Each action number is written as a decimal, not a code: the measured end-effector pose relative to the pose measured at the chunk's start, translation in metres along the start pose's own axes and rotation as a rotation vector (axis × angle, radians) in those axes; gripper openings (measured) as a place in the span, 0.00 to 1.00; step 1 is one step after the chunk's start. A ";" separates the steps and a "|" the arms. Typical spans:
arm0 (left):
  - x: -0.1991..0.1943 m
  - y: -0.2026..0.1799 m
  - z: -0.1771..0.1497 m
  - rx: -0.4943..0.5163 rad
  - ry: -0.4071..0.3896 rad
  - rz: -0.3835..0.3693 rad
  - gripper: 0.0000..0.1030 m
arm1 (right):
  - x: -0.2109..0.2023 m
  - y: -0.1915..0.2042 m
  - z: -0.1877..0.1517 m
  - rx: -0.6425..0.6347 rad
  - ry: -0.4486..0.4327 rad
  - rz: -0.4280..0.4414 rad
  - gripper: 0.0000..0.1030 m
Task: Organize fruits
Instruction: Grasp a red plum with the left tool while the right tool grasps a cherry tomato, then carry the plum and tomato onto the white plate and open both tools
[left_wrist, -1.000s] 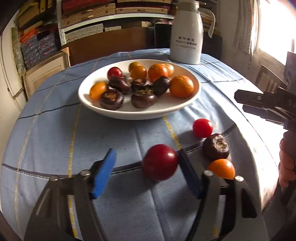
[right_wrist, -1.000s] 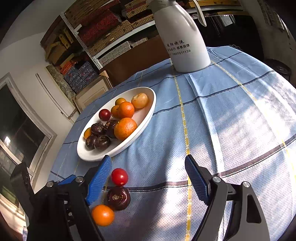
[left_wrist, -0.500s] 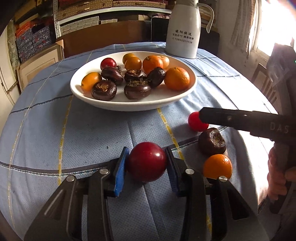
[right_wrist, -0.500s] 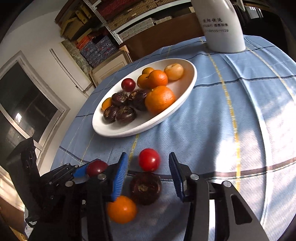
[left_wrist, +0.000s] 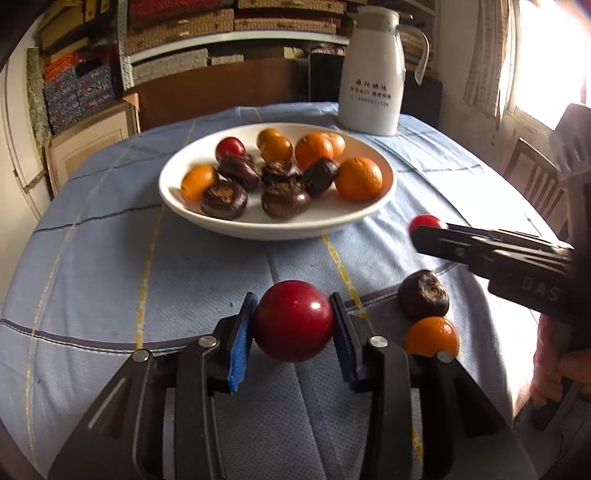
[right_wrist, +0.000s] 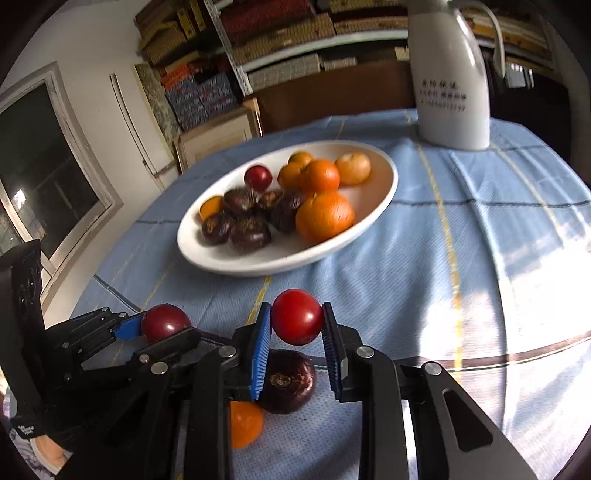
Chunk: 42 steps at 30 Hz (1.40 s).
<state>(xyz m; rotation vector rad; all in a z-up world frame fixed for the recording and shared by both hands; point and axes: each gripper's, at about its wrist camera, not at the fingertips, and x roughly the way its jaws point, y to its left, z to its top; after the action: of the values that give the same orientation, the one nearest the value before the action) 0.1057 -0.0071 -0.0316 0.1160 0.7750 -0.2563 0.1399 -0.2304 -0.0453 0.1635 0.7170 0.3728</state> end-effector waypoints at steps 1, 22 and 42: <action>-0.002 0.001 0.000 -0.005 -0.008 0.008 0.38 | -0.005 0.001 -0.001 -0.008 -0.016 -0.011 0.26; -0.023 0.008 -0.006 -0.043 -0.076 0.116 0.38 | -0.032 0.015 -0.022 -0.056 -0.055 -0.002 0.27; -0.068 0.038 -0.020 -0.098 -0.112 0.088 0.38 | -0.077 -0.005 -0.021 -0.005 -0.137 0.043 0.26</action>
<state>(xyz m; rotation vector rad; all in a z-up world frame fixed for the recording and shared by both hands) 0.0554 0.0464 0.0026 0.0428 0.6685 -0.1403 0.0741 -0.2644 -0.0151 0.1982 0.5777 0.4006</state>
